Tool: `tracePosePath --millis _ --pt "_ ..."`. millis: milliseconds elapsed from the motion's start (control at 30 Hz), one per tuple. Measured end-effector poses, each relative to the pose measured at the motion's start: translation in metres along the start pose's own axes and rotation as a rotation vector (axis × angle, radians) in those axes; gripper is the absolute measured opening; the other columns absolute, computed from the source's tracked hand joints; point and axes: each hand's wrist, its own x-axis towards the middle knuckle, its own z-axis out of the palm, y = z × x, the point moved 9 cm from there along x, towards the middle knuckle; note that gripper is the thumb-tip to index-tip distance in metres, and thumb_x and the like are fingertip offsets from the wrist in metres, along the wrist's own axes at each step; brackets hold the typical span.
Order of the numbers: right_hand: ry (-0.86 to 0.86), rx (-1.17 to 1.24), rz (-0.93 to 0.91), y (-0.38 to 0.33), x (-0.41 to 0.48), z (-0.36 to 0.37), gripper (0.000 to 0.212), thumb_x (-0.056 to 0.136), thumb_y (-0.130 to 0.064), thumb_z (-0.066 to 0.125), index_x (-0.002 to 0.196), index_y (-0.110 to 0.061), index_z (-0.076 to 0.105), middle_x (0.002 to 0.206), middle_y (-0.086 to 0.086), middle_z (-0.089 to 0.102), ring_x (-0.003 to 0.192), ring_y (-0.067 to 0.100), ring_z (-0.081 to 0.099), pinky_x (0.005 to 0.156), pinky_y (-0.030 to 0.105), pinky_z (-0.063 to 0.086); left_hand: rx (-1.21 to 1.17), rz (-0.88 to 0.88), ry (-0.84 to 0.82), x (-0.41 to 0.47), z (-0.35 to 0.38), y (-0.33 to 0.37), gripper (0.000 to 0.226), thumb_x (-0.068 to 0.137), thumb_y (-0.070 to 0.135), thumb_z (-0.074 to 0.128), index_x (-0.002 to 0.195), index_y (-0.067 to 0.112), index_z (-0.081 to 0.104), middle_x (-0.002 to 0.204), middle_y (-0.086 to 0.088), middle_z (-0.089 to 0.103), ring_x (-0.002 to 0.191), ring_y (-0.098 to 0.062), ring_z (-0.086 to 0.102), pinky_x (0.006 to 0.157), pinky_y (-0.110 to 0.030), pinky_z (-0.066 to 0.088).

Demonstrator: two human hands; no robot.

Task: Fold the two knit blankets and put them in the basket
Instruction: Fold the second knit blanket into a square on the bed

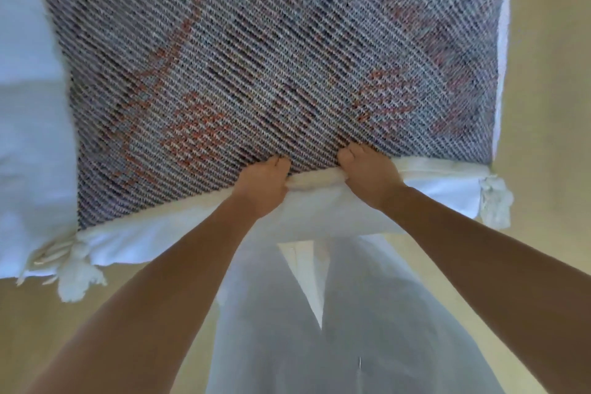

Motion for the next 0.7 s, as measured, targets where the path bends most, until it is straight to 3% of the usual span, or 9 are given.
tracePosePath --millis 67,167,267,400,500,633,700 --pt "-0.040 0.028 -0.103 0.004 0.003 0.002 0.030 0.090 -0.013 0.048 0.119 -0.006 0.044 0.119 0.012 0.048 0.109 0.029 0.047 0.074 0.035 0.040 0.026 0.016 -0.056 0.001 0.001 0.003 0.028 0.092 0.023 0.047 0.116 0.010 0.045 0.116 -0.007 0.054 0.103 -0.026 0.057 0.079 -0.036 0.047" --pt "-0.019 0.087 -0.229 0.006 0.002 -0.003 0.030 0.090 -0.025 0.048 0.115 -0.008 0.045 0.118 0.009 0.048 0.109 0.025 0.046 0.071 0.031 0.037 0.086 0.083 0.000 0.002 -0.013 0.015 0.027 0.090 0.028 0.047 0.112 0.011 0.047 0.109 -0.006 0.057 0.095 -0.025 0.058 0.075 -0.036 0.047" --pt "-0.033 0.124 -0.217 0.012 0.002 -0.001 0.026 0.094 -0.022 0.044 0.115 -0.008 0.046 0.119 0.009 0.049 0.110 0.024 0.046 0.078 0.033 0.042 0.152 0.086 -0.003 0.007 -0.017 0.025 0.031 0.091 0.028 0.047 0.117 0.010 0.045 0.112 -0.007 0.055 0.097 -0.025 0.058 0.073 -0.035 0.047" --pt "-0.069 0.105 -0.257 0.004 0.002 0.000 0.024 0.095 -0.023 0.043 0.115 -0.009 0.047 0.119 0.007 0.054 0.110 0.024 0.051 0.079 0.033 0.043 0.271 0.137 -0.142 0.008 0.004 0.045 0.034 0.091 0.014 0.048 0.123 0.007 0.045 0.122 -0.010 0.053 0.102 -0.028 0.060 0.081 -0.038 0.050" --pt "-0.107 0.079 -0.324 -0.005 -0.004 0.005 0.024 0.095 -0.025 0.046 0.113 -0.011 0.049 0.118 0.005 0.056 0.109 0.024 0.054 0.079 0.033 0.044 0.295 0.130 -0.238 0.009 0.013 0.044 0.035 0.089 0.012 0.051 0.124 0.007 0.046 0.122 -0.008 0.054 0.103 -0.028 0.061 0.078 -0.037 0.050" --pt "-0.129 0.241 -0.223 0.015 0.000 0.003 0.027 0.091 -0.032 0.052 0.106 -0.009 0.051 0.113 0.007 0.054 0.107 0.024 0.049 0.080 0.033 0.043 0.211 0.035 -0.256 0.026 -0.002 0.052 0.033 0.082 0.029 0.055 0.110 0.012 0.057 0.105 -0.002 0.064 0.092 -0.024 0.063 0.066 -0.031 0.043" --pt "0.008 0.282 -0.188 0.031 -0.002 -0.013 0.027 0.084 -0.029 0.054 0.099 -0.007 0.054 0.103 0.010 0.054 0.101 0.027 0.049 0.077 0.037 0.046 0.161 0.057 -0.163 0.036 -0.017 0.075 0.037 0.082 0.037 0.055 0.108 0.011 0.054 0.104 -0.003 0.063 0.092 -0.025 0.063 0.066 -0.029 0.040"
